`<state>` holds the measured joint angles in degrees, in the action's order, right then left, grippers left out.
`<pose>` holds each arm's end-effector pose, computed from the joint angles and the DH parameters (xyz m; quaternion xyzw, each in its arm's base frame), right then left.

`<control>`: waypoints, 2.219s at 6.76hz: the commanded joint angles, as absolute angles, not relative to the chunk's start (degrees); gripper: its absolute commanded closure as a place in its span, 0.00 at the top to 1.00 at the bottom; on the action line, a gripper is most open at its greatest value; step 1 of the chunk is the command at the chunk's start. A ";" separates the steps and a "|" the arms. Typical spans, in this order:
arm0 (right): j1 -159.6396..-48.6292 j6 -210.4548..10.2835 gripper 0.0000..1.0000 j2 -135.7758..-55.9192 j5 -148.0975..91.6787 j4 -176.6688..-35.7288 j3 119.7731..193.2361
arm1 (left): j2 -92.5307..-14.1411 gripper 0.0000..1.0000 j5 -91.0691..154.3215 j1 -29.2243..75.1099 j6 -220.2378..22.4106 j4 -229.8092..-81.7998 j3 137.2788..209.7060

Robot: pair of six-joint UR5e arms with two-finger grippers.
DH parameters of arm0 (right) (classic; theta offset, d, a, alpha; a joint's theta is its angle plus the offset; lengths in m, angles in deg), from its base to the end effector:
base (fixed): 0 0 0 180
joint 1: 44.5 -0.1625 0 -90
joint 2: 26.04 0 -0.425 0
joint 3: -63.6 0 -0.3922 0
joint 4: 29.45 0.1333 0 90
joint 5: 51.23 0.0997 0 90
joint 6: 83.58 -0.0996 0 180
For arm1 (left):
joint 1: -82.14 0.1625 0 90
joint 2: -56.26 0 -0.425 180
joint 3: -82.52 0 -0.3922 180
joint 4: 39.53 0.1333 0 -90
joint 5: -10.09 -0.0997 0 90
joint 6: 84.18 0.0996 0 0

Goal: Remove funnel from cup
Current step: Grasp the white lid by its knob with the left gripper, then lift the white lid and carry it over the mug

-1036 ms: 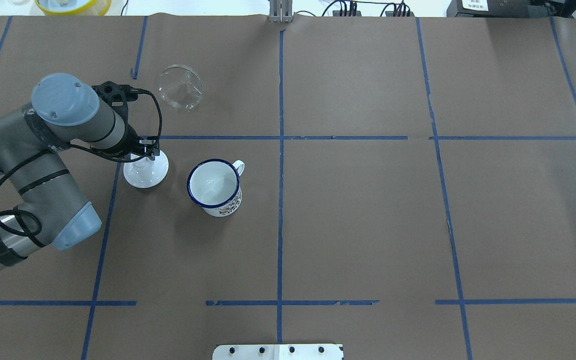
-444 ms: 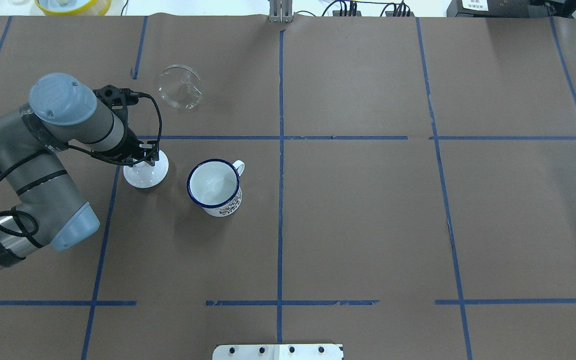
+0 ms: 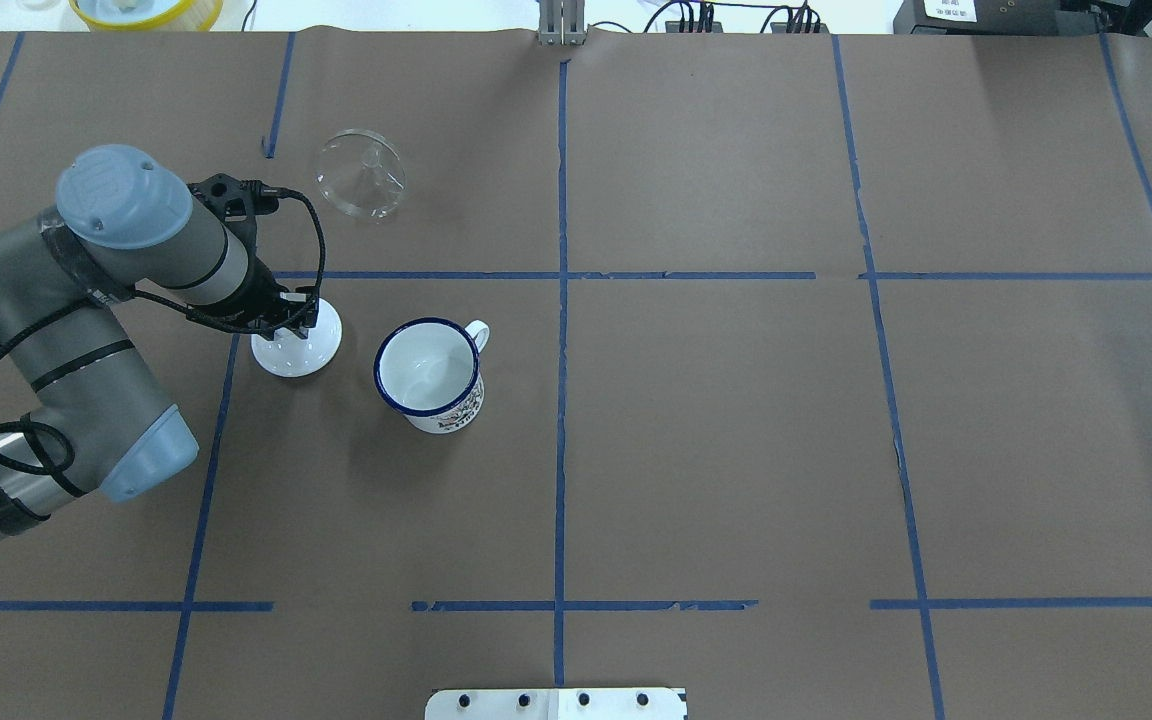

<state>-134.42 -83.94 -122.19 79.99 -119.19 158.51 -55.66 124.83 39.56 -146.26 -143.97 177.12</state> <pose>0.0670 -0.4451 0.6702 -0.0094 -0.3520 0.0053 0.9360 0.4123 -0.5033 0.3846 0.0334 0.3949 -0.0424 0.9171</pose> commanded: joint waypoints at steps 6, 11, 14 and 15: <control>-134.41 -83.94 1.00 -122.19 79.99 -119.19 158.52 | -56.15 0.00 125.05 36.44 -146.23 -132.06 188.73; -134.41 -83.94 1.00 -122.19 79.99 -119.19 158.52 | -69.22 0.00 126.90 40.63 -161.93 -120.21 189.33; -134.41 -83.94 1.00 -122.19 79.99 -119.19 158.52 | -70.92 0.00 126.29 45.22 -165.83 -120.38 188.87; -134.41 -83.94 1.00 -122.19 79.99 -119.19 158.52 | -71.09 0.00 125.76 45.49 -165.83 -120.47 188.00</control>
<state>-134.42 -83.94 -122.19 79.99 -119.19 158.52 -70.80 126.23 44.88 -165.49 -120.41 188.68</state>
